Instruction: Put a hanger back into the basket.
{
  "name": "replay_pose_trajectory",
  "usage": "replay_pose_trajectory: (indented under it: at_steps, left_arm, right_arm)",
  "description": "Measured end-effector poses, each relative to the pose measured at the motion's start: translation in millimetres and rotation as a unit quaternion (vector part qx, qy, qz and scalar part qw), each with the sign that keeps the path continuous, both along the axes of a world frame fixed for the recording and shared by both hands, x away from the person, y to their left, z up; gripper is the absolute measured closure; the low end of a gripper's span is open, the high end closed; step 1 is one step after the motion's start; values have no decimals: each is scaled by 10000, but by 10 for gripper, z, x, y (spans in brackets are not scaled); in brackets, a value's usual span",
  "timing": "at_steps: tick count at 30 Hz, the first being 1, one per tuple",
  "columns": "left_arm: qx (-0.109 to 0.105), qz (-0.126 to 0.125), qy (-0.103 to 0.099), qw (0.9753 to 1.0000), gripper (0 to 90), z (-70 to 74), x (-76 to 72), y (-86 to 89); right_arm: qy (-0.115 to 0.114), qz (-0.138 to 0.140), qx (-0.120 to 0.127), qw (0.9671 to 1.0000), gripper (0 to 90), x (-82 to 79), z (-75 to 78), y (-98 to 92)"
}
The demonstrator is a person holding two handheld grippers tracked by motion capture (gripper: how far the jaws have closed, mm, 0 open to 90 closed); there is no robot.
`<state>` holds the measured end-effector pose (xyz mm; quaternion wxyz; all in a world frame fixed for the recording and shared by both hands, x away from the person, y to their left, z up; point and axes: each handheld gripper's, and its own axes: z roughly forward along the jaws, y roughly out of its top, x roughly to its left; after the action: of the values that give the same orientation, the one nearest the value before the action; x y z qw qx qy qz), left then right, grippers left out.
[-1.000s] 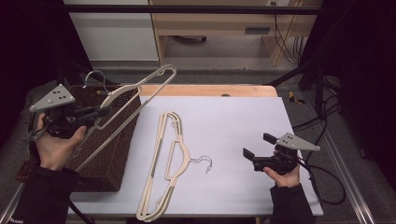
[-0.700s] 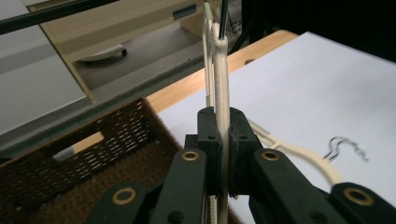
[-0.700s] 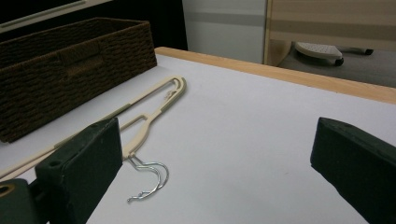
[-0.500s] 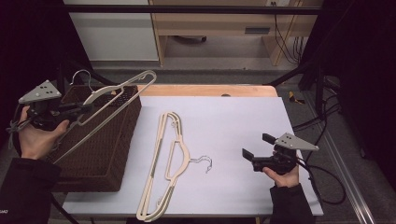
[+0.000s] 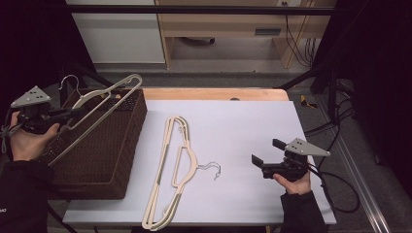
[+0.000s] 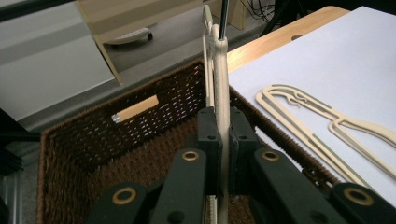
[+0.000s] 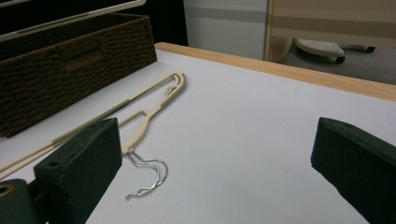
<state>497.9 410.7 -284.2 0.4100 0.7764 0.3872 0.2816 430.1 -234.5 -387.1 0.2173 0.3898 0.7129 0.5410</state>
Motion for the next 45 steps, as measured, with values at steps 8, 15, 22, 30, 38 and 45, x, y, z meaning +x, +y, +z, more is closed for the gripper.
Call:
replay_pose_trajectory:
  at_steps: [8, 15, 22, 30, 38, 45]
  left_arm:
    - [191, 48, 206, 9996, 859, -197, 1, 102]
    - [287, 159, 294, 9990, 859, -435, -38, 87]
    - [333, 239, 415, 9983, 858, -734, -63, -34]
    - [628, 220, 612, 9959, 849, -846, -55, -175]
    - [527, 155, 1026, 9932, 811, -887, -40, -228]
    - [712, 82, 1244, 9896, 776, -934, -80, -296]
  right_arm:
    - [26, 28, -5, 10000, 22, 7, -9, 9]
    - [22, 54, 19, 10000, 23, 3, -3, 2]
    - [28, 61, 12, 10000, 27, 7, -14, 18]
    - [56, 93, 14, 9999, 30, 9, -22, 32]
    - [65, 107, 27, 9999, 32, 9, -24, 39]
    - [74, 171, 7, 9998, 34, 14, -33, 47]
